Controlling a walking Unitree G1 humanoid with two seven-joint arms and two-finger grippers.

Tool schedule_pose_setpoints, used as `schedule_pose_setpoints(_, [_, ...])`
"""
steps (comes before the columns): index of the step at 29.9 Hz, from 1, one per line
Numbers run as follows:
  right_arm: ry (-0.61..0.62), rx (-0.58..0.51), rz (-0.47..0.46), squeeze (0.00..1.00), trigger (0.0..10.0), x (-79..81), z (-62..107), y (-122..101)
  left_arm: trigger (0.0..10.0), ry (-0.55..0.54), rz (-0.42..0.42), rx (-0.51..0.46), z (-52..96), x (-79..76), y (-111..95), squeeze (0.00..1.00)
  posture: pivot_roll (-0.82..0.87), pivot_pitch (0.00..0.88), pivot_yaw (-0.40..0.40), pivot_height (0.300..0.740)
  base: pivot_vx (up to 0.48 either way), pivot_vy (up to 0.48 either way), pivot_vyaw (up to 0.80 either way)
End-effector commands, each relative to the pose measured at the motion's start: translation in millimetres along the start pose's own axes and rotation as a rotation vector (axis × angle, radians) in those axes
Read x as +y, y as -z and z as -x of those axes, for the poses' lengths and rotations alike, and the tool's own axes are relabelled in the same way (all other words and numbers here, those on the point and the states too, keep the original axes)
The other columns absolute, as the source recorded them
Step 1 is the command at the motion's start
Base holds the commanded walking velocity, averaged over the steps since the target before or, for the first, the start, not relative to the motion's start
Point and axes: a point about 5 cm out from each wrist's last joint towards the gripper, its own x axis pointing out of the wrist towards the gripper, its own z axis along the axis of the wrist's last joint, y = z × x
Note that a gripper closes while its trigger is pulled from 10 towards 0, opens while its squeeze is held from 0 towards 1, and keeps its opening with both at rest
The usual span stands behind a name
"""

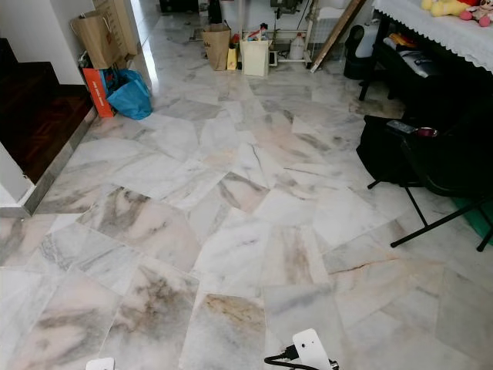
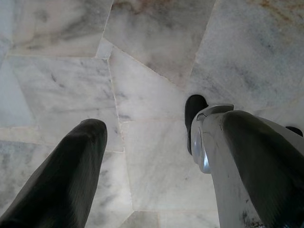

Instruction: Hang hanger

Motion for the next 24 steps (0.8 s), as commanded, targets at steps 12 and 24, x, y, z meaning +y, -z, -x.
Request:
schedule_pose_setpoints(12, [-0.094,-0.18,-0.269,0.0,10.0,-8.5,-0.7,-54.0,10.0,0.119,-0.004,-0.051,-4.5,4.4,-19.8,0.0,0.0,0.0,0.0,0.74,0.0,0.0,0.0])
schedule_pose_setpoints(24, [-0.074,-0.183,-0.31,0.0,10.0,-10.8,-0.5,-51.9,10.0,0.117,-0.04,-0.101,-5.3,1.9,-29.3,0.0,0.01,0.0,0.007,0.74,0.0,0.0,0.0])
